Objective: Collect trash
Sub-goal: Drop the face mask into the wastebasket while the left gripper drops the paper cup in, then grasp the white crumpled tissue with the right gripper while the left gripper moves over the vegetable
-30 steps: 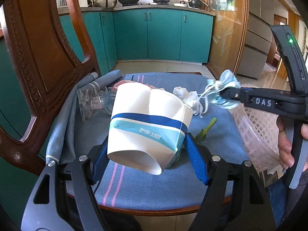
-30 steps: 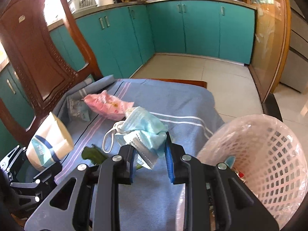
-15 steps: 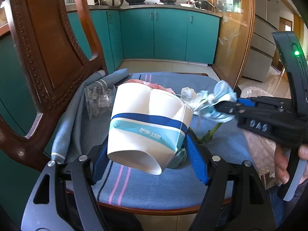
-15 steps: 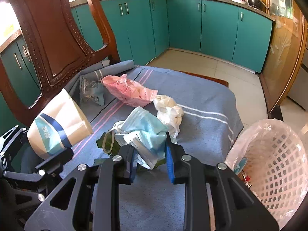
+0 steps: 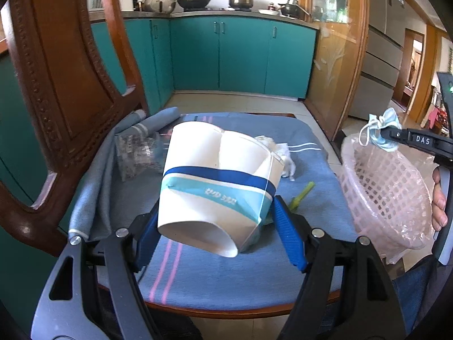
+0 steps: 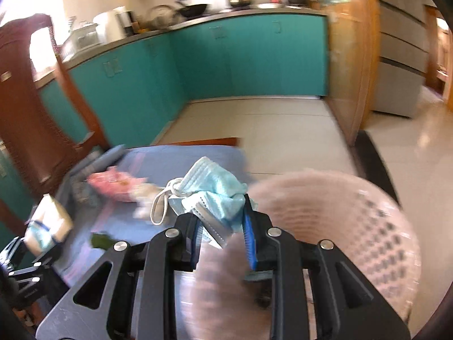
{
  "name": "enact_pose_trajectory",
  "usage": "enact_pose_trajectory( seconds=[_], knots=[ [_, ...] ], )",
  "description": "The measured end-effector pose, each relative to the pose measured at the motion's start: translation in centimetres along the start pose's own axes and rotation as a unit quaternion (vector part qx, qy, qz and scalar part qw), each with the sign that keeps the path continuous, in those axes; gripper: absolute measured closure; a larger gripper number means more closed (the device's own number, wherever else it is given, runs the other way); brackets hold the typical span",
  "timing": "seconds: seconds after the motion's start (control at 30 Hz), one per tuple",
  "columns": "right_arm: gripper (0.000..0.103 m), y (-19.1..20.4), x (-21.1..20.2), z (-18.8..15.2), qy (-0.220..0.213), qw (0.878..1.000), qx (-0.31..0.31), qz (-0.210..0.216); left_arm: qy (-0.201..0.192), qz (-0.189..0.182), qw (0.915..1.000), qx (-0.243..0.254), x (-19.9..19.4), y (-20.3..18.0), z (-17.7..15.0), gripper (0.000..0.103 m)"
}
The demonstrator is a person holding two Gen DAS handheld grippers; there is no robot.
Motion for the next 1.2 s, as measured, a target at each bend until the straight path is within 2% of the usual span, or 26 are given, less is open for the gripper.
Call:
enact_pose_trajectory(
  seconds=[0.17, 0.27, 0.33, 0.37, 0.4, 0.5, 0.67, 0.77, 0.83, 0.87, 0.9, 1.0, 1.07, 1.1, 1.17, 1.2],
  knots=[
    [0.077, -4.2, 0.8, -1.7, 0.037, 0.997, 0.026, -0.06, -0.001, -0.031, 0.9994, 0.017, 0.4, -3.2, 1.1, 0.029],
    [0.077, -6.3, 2.4, -4.1, 0.093, 0.99, 0.037, -0.1, -0.003, -0.058, 0.9977, 0.034, 0.9, -6.1, 1.9, 0.029],
    [0.074, -7.5, 2.8, -5.1, 0.115, 0.987, 0.065, -0.093, -0.001, -0.077, 0.9961, 0.042, 1.3, -8.1, 2.3, 0.029],
    [0.067, -8.0, 2.7, -5.2, 0.117, 0.986, 0.078, -0.086, 0.001, -0.09, 0.9948, 0.048, 1.6, -9.4, 2.4, 0.029],
    [0.058, -8.6, 2.5, -5.2, 0.115, 0.986, 0.097, -0.077, 0.004, -0.103, 0.9933, 0.054, 1.9, -10.6, 2.5, 0.029],
    [0.046, -10.3, 1.2, -4.4, 0.091, 0.983, 0.149, -0.06, 0.012, -0.132, 0.9887, 0.07, 2.9, -14.0, 2.7, 0.029],
    [0.044, -13.0, -0.4, -3.6, 0.054, 0.97, 0.233, -0.036, 0.031, -0.18, 0.9773, 0.107, 4.6, -20.1, 2.1, 0.029],
    [0.044, -14.6, -1.3, -3.2, 0.024, 0.962, 0.267, -0.046, 0.053, -0.211, 0.968, 0.125, 5.9, -23.2, 0.9, 0.028],
    [0.04, -15.6, -2.0, -2.7, 0.0, 0.956, 0.291, -0.046, 0.062, -0.229, 0.9624, 0.133, 6.4, -24.4, 0.3, 0.024],
    [0.036, -15.7, -2.4, -2.4, -0.009, 0.954, 0.297, -0.046, 0.063, -0.237, 0.9603, 0.133, 6.5, -24.8, 0.1, 0.015],
    [0.035, -16.2, -2.8, -2.4, -0.013, 0.953, 0.298, -0.045, 0.06, -0.236, 0.9614, 0.128, 6.5, -24.7, 0.0, 0.01],
    [0.035, -15.7, -2.6, -2.1, -0.013, 0.958, 0.284, -0.044, 0.058, -0.223, 0.9665, 0.113, 6.6, -23.3, 0.2, 0.009],
    [0.035, -14.8, -2.1, -1.8, -0.008, 0.963, 0.267, -0.039, 0.05, -0.2, 0.9735, 0.098, 6.5, -21.1, 0.6, 0.009],
    [0.035, -14.3, -2.0, -1.6, -0.008, 0.966, 0.258, -0.037, 0.044, -0.187, 0.9773, 0.091, 6.5, -19.8, 0.8, 0.009],
    [0.035, -13.2, -1.7, -1.2, -0.009, 0.97, 0.242, -0.03, 0.028, -0.128, 0.9893, 0.063, 6.3, -15.5, 1.4, 0.008],
    [0.035, -12.3, -1.7, -1.0, -0.011, 0.972, 0.232, -0.022, 0.025, -0.106, 0.9928, 0.05, 6.5, -13.5, 1.6, 0.007]
  ],
)
Point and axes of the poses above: each gripper's, at about its wrist camera, not at the fingertips, and x roughly the way its jaws point, y to its left, z to its top, the point moved 9 cm from there along x, roughly the way its jaws point, and after that the axes turned 5 degrees about -z, right-handed, at the moved point
